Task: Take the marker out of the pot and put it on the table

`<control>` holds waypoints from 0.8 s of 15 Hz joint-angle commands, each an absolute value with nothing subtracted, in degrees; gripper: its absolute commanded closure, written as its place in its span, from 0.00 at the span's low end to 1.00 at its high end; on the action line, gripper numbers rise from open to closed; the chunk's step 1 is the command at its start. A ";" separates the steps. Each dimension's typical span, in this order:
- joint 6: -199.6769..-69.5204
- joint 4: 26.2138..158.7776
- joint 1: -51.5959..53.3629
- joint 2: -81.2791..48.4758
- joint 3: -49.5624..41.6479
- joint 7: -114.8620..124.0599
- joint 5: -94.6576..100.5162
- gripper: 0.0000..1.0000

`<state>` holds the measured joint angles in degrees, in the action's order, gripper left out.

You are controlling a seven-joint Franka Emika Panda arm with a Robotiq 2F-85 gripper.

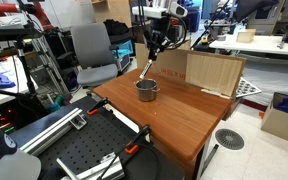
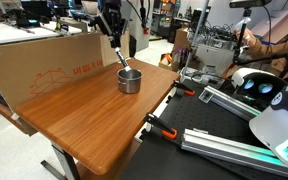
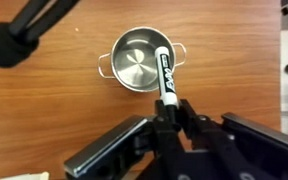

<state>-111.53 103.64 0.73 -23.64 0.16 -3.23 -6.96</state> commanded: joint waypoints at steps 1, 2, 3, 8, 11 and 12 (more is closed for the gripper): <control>-110.71 106.99 -0.55 -18.31 2.07 -7.32 -10.60 0.95; -109.88 106.90 -0.32 -17.97 2.30 -7.89 -11.41 0.95; -108.51 106.70 0.21 -18.17 2.66 -8.01 -11.43 0.95; -107.94 108.12 2.80 -21.58 4.50 -7.08 -9.18 0.95; -108.22 107.62 4.03 -24.74 5.15 -6.83 -8.86 0.95; -108.40 107.18 4.22 -25.76 5.34 -6.95 -8.88 0.95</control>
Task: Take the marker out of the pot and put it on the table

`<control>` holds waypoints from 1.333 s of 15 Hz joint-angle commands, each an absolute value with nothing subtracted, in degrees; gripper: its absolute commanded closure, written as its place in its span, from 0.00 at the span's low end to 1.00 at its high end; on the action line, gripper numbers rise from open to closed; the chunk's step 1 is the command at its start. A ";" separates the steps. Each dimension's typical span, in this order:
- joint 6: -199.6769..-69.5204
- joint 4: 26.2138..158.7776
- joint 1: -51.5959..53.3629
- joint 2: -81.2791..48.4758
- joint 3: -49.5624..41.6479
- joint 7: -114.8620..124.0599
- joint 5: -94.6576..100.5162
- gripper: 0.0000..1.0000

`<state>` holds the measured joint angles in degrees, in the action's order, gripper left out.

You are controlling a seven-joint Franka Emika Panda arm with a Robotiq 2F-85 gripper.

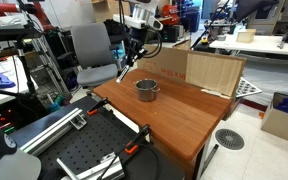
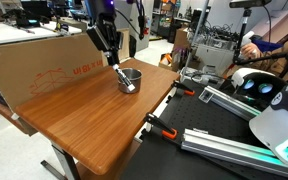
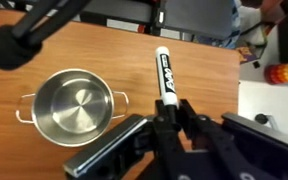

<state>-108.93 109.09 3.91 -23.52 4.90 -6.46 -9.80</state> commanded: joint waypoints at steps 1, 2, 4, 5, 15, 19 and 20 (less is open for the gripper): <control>-108.38 106.60 4.38 -26.74 5.51 -6.85 -8.97 0.95; -108.16 105.82 4.48 -27.73 5.62 -6.81 -9.00 0.95; -107.52 103.73 4.75 -29.99 5.69 -6.49 -8.89 0.95; -107.21 102.58 4.87 -31.26 5.70 -6.32 -8.88 0.95; -103.59 91.03 5.90 -43.44 5.24 -3.69 -7.48 0.95; -101.63 86.91 6.61 -46.34 4.83 -1.31 -6.41 0.54; -101.22 86.09 6.66 -46.91 4.85 -0.97 -6.31 0.48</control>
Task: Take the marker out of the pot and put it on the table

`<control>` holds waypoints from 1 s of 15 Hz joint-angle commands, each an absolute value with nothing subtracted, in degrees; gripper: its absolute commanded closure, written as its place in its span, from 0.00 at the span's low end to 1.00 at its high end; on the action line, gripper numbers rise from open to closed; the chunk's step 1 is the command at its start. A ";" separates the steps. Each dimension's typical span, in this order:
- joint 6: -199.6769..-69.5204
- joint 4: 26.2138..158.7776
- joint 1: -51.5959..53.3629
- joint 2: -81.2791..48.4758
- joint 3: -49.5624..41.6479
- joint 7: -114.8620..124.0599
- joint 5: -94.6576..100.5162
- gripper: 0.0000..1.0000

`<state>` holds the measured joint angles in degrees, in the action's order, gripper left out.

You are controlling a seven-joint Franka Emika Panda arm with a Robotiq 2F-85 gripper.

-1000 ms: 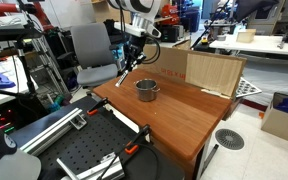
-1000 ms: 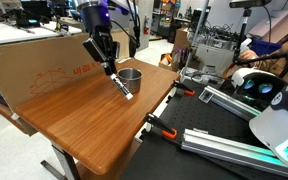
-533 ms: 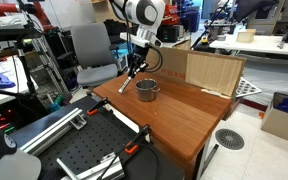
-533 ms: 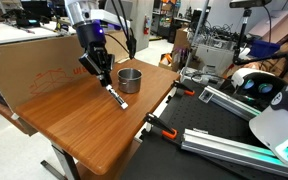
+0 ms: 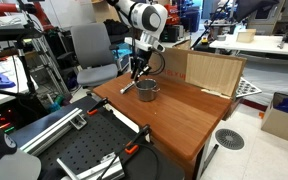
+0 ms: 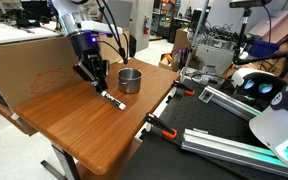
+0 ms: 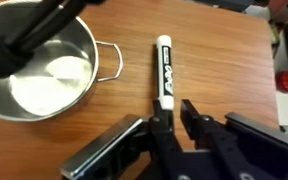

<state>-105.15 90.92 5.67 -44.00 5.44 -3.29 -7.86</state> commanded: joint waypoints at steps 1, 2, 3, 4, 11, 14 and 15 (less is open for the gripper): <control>-100.75 85.30 6.70 -47.42 4.87 -0.71 -6.22 0.41; -100.39 84.65 6.68 -47.83 4.93 -0.63 -6.09 0.35; -100.08 84.11 6.70 -48.15 4.96 -0.54 -5.96 0.27; -99.30 83.46 6.66 -48.46 5.02 -0.53 -5.95 0.20; -97.51 83.25 6.30 -46.69 5.53 -2.11 -6.16 0.00; -99.90 86.11 6.03 -42.84 5.74 -3.46 -6.21 0.00; -100.08 86.89 6.14 -41.48 5.69 -3.69 -5.98 0.00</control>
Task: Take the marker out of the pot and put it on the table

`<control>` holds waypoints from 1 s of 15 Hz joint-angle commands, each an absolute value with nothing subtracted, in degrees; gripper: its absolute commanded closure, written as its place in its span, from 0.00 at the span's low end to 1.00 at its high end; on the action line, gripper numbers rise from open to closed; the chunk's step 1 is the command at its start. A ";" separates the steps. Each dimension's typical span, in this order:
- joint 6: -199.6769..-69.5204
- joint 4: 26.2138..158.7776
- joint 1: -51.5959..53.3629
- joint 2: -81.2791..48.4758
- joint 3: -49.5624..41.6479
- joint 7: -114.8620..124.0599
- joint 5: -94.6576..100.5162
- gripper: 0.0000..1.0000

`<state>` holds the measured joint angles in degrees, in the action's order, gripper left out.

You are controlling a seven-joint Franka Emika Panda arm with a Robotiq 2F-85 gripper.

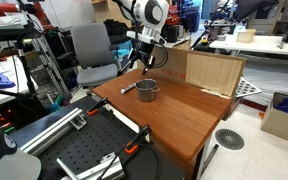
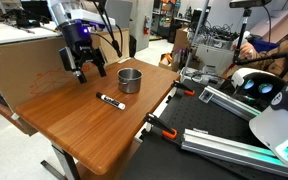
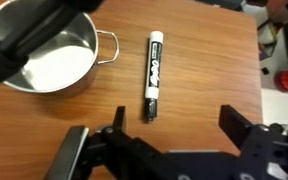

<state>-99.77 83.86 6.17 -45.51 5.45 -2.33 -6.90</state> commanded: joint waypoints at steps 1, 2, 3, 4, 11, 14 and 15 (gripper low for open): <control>-100.50 88.00 6.17 -39.79 5.74 -4.07 -5.90 0.00; -100.31 89.13 6.33 -37.87 5.73 -4.63 -5.41 0.00; -100.35 90.52 6.29 -35.71 5.89 -5.27 -5.30 0.00; -101.58 92.44 6.33 -33.28 6.03 -5.75 -5.17 0.00; -100.05 95.72 6.14 -27.61 6.41 -6.98 -5.52 0.00; -100.68 96.42 6.12 -27.62 6.42 -7.20 -5.47 0.00; -100.78 96.42 6.12 -27.62 6.42 -7.21 -5.47 0.00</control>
